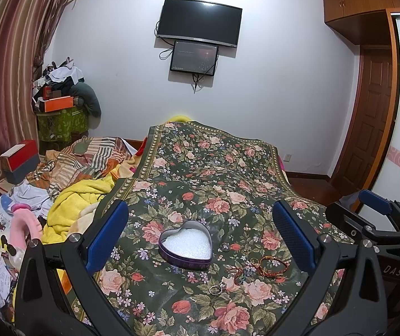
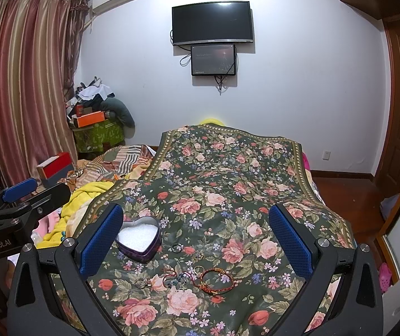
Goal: Organize jewelry
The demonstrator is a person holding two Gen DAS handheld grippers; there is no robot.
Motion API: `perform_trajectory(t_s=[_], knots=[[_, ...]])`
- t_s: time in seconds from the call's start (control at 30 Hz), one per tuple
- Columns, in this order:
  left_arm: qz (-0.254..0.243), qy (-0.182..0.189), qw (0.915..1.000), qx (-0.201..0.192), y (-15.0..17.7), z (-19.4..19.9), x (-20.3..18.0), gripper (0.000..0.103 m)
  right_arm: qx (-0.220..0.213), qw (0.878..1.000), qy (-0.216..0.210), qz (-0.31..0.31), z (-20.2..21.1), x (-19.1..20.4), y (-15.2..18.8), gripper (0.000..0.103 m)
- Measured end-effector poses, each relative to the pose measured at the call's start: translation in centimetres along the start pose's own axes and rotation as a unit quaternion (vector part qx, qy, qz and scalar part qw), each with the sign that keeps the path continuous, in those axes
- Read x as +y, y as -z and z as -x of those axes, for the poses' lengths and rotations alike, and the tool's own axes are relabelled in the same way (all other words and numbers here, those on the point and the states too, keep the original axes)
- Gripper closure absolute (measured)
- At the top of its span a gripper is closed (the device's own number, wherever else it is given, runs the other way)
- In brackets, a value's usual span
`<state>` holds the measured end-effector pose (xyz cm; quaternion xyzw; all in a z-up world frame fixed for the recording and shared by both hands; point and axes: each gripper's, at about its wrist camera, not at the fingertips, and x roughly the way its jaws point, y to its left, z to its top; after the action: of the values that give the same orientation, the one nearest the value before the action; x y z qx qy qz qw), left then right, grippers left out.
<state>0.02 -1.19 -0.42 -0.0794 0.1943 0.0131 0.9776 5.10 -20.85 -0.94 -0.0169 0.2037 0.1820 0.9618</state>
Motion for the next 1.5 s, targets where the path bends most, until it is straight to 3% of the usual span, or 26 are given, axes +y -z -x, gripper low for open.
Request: perform_trajectory(t_s=[0.7,0.97,1.27,1.5], knots=[[0.0,0.0,1.0,0.001,-0.2,-0.2,0.1,0.0,0.003,1.0,0.001,0.001,-0.2,0.0,-0.2,0.0],[0.001,-0.003,0.9996,0.027,0.1,-1.6,0.6,0.0,0.02,1.0,0.014,-0.001,-1.1,-0.7,0.6,0.0],[-0.022,-0.011,0.993,0.115,3.1,-6.4,0.3,0.0,0.094,0.994,0.061,0.0,-4.1,-3.1,3.6,0.0],[-0.033,-0.014,0.9786,0.203,6.8,-10.4,0.8,0.0,0.167,0.982,0.084,0.004,-6.2,-5.2,6.5,0.0]])
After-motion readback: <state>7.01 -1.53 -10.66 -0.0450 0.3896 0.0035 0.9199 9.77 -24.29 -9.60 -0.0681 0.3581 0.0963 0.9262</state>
